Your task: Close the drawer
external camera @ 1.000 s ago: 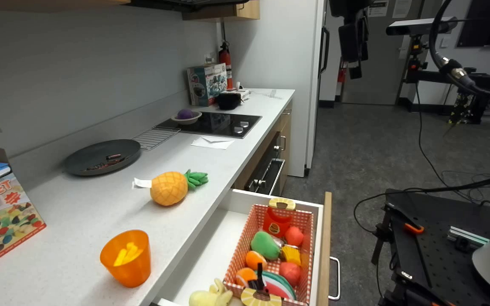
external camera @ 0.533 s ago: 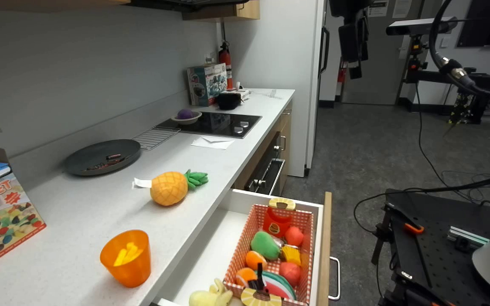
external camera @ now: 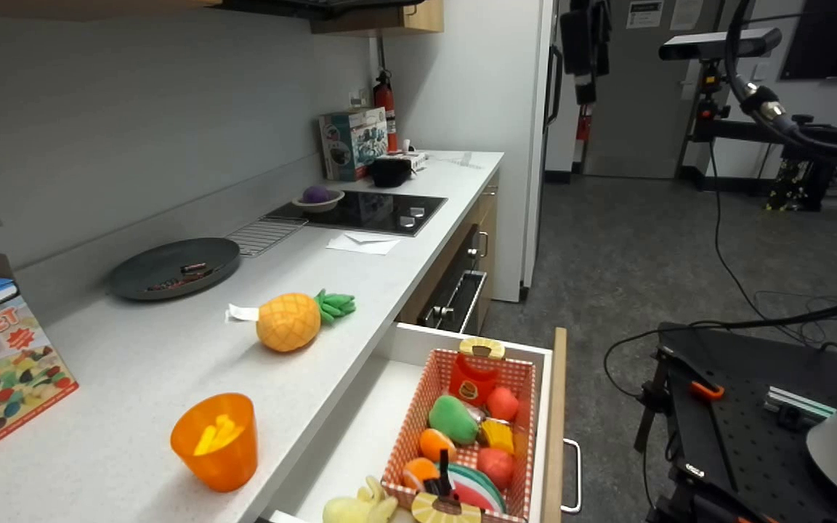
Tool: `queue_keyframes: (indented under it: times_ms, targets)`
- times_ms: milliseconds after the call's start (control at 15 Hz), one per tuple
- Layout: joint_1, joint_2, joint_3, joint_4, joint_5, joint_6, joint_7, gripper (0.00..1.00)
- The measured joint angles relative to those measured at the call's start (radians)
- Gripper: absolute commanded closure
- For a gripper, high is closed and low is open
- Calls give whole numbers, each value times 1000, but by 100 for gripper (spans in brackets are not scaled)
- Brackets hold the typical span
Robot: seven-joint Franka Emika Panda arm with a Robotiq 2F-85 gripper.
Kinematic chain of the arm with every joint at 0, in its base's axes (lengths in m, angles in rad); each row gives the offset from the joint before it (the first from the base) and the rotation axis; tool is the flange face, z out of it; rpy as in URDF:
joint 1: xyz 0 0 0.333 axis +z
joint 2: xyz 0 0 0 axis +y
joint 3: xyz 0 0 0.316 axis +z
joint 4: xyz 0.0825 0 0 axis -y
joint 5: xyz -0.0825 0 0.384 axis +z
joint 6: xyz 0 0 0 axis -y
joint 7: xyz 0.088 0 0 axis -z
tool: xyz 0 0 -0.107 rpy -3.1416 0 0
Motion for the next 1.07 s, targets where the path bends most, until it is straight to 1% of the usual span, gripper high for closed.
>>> queue_keyframes:
  times_ms: [200,267,467,1067]
  targets:
    - [0,97,-49,171,-20,-1,-78,0]
    - [0,117,-58,200,-21,-1,-83,0]
    - [5,117,-57,182,-21,-1,-78,0]
    - [11,118,-56,179,-21,0,-78,0]
